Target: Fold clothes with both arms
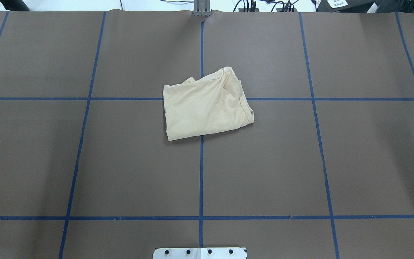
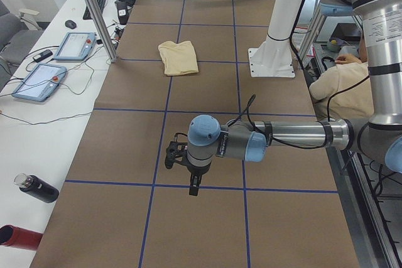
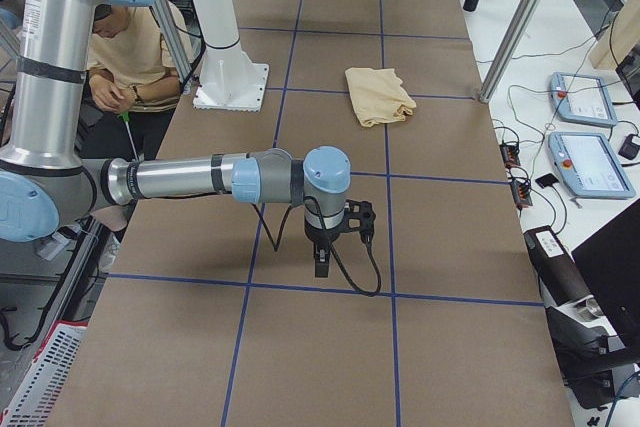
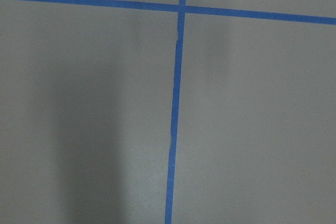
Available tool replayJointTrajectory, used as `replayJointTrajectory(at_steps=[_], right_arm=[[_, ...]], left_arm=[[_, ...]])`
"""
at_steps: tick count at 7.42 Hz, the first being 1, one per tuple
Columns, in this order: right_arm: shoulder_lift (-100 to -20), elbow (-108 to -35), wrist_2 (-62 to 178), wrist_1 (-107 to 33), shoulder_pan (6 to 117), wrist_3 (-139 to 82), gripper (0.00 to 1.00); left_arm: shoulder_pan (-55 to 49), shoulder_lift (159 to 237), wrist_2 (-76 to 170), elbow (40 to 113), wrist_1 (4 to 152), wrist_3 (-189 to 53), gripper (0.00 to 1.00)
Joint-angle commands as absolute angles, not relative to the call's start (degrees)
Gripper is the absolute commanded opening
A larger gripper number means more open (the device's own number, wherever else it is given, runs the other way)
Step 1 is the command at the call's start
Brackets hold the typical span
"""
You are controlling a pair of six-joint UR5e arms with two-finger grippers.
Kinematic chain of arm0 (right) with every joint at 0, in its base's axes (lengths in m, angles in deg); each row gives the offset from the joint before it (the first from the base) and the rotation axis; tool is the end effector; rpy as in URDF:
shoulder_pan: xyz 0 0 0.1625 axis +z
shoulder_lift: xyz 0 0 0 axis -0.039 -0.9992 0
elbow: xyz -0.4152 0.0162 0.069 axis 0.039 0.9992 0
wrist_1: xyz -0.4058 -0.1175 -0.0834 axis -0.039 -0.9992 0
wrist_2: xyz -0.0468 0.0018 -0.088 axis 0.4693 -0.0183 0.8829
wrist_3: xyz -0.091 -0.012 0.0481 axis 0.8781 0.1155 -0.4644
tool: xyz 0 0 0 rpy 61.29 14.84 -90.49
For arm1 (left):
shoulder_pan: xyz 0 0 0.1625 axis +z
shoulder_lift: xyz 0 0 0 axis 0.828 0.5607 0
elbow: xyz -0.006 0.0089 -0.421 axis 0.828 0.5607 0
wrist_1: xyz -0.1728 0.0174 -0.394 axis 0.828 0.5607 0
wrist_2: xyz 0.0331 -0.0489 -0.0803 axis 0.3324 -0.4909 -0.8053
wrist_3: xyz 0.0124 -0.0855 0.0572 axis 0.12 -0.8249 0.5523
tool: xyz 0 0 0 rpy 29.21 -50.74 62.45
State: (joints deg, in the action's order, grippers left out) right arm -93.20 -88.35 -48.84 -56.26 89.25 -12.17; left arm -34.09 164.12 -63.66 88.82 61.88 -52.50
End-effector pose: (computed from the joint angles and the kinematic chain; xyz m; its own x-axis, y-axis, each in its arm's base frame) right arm 0.0446 -0.4182 0.6019 0.7618 -0.0512 0.6458 0.0532 0.9984 0.0163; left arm -0.0634 -0.4143 0.6406 0.7387 0.1130 -0.6645 -0.0103 0.9876 0.1564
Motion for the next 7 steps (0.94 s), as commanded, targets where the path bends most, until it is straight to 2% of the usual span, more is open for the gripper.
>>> replayJointTrajectory(at_steps=[1, 7], right_arm=[[-93.14, -88.15, -48.77, -56.3, 89.25, -12.17, 1.0], [-93.31, -86.83, -48.69, -56.38, 89.25, -11.99, 1.0]], left_arm=[[-34.02, 164.12, -63.75, 89.05, 61.97, -52.42, 1.0], [-34.02, 164.29, -63.75, 89.5, 62.06, -52.33, 1.0]])
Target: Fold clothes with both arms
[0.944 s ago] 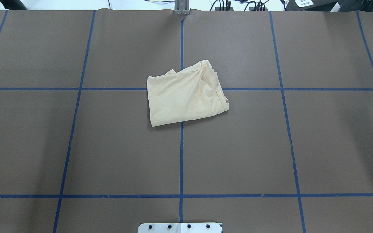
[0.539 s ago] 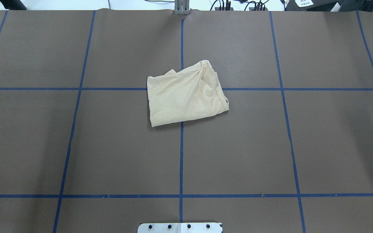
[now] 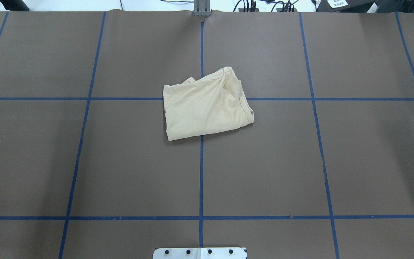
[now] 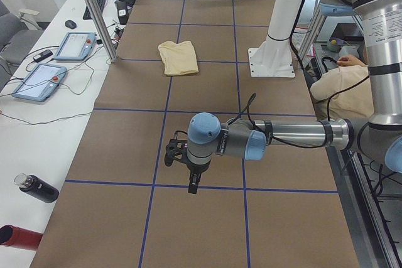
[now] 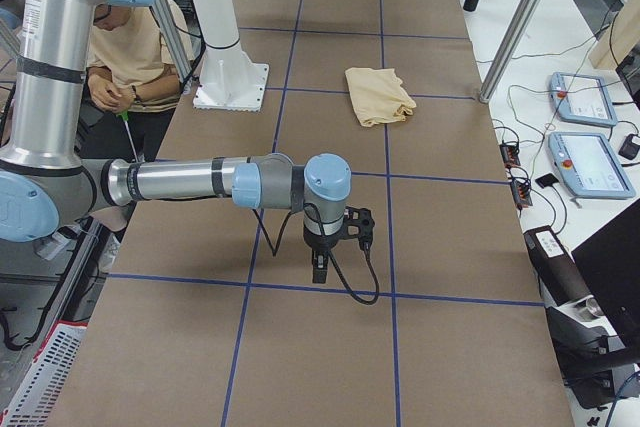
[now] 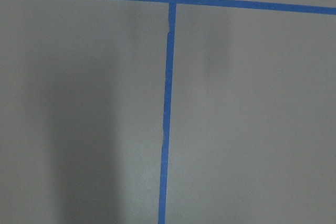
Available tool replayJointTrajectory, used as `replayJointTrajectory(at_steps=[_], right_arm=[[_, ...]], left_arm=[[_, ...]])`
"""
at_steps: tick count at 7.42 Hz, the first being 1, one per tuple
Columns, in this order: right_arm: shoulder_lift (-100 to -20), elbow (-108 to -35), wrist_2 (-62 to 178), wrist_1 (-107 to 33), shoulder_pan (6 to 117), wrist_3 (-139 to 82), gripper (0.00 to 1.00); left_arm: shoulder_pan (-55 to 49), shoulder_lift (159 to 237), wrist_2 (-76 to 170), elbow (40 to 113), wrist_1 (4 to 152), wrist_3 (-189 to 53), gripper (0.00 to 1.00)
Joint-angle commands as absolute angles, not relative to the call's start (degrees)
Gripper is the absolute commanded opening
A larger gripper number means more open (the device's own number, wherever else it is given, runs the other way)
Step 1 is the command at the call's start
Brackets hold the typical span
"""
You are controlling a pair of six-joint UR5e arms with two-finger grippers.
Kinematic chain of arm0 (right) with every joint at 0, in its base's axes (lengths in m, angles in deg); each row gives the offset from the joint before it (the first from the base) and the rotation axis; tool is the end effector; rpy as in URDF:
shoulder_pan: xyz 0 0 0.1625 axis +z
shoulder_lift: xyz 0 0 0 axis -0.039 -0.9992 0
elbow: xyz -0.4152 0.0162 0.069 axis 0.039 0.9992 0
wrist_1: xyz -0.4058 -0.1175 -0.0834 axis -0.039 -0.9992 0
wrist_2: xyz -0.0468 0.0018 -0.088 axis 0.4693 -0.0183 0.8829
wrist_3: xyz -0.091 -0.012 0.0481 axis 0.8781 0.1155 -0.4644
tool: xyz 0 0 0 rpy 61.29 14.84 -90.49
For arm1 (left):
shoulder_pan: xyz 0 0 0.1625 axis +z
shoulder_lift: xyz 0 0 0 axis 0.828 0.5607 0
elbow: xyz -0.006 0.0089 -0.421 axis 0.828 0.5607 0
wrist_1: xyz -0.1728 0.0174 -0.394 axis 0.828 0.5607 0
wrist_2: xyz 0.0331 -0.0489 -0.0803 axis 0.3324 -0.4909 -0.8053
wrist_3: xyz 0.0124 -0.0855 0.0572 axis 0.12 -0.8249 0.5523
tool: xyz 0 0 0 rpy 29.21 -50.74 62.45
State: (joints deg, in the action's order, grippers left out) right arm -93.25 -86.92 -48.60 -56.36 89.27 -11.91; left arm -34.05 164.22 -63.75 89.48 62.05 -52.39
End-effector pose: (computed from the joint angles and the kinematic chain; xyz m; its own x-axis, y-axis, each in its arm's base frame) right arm 0.0452 -0.4168 0.6154 0.7652 -0.0378 0.6427 0.0564 0.9984 -0.0083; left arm -0.0630 -0.4161 0.6334 0.7376 0.1263 -0.6634 -0.0124 0.9847 0.1737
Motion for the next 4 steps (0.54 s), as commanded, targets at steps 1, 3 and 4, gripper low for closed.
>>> replayJointTrajectory(at_steps=[1, 3, 4], right_arm=[[-93.4, -86.83, -48.6, -56.38, 89.25, -11.91, 1.0], [-93.66, -86.83, -48.6, -56.38, 89.25, -11.82, 1.0], [-93.75, -86.83, -48.6, -56.38, 89.25, -11.9, 1.0]], left_arm=[[-34.1, 164.38, -63.75, 89.5, 62.06, -52.33, 1.0], [-34.02, 164.38, -63.75, 89.23, 62.06, -52.24, 1.0], [-34.02, 164.38, -63.75, 89.23, 62.06, -52.33, 1.0]])
